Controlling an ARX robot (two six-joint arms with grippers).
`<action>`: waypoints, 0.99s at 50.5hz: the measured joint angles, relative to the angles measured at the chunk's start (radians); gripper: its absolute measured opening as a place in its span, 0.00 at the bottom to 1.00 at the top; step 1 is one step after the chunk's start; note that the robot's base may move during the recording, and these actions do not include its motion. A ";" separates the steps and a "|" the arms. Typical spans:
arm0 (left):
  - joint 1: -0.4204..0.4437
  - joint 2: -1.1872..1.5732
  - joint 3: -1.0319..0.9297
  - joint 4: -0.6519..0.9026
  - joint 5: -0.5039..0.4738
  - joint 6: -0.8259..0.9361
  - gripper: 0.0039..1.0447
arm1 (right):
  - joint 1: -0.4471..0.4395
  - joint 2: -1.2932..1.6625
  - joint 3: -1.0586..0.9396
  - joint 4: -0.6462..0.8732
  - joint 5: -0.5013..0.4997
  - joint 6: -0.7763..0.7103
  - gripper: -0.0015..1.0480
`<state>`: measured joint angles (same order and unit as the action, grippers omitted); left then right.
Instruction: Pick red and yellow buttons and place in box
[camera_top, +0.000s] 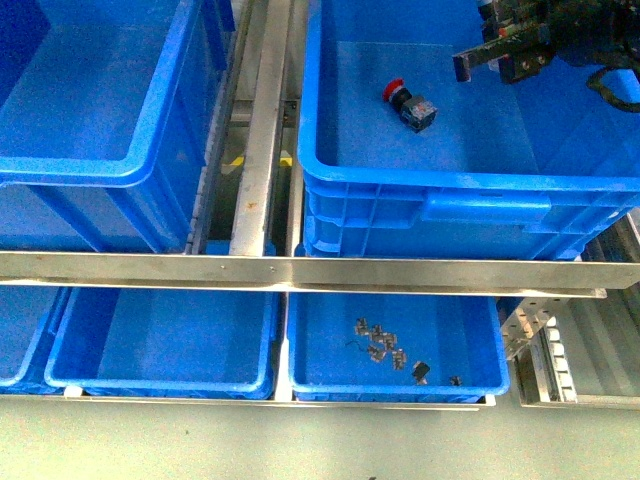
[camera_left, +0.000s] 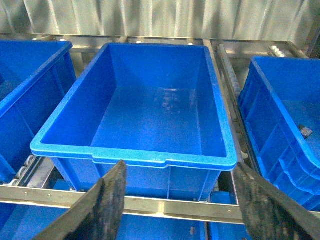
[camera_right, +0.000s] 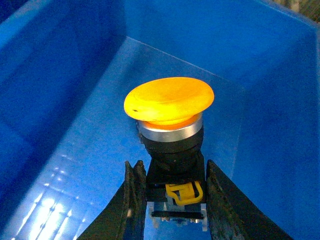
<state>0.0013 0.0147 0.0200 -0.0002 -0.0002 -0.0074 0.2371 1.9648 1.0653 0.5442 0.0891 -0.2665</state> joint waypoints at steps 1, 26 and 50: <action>0.000 0.000 0.000 0.000 0.000 0.000 0.68 | -0.004 0.023 0.031 -0.014 0.000 0.005 0.24; 0.000 0.000 0.000 0.000 0.000 0.002 0.93 | -0.080 0.652 0.988 -0.568 0.122 -0.026 0.24; 0.000 0.000 0.000 0.000 0.000 0.002 0.93 | -0.100 0.808 1.237 -0.761 0.172 -0.021 0.51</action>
<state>0.0013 0.0147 0.0200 -0.0002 -0.0006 -0.0059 0.1371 2.7728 2.3020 -0.2169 0.2615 -0.2871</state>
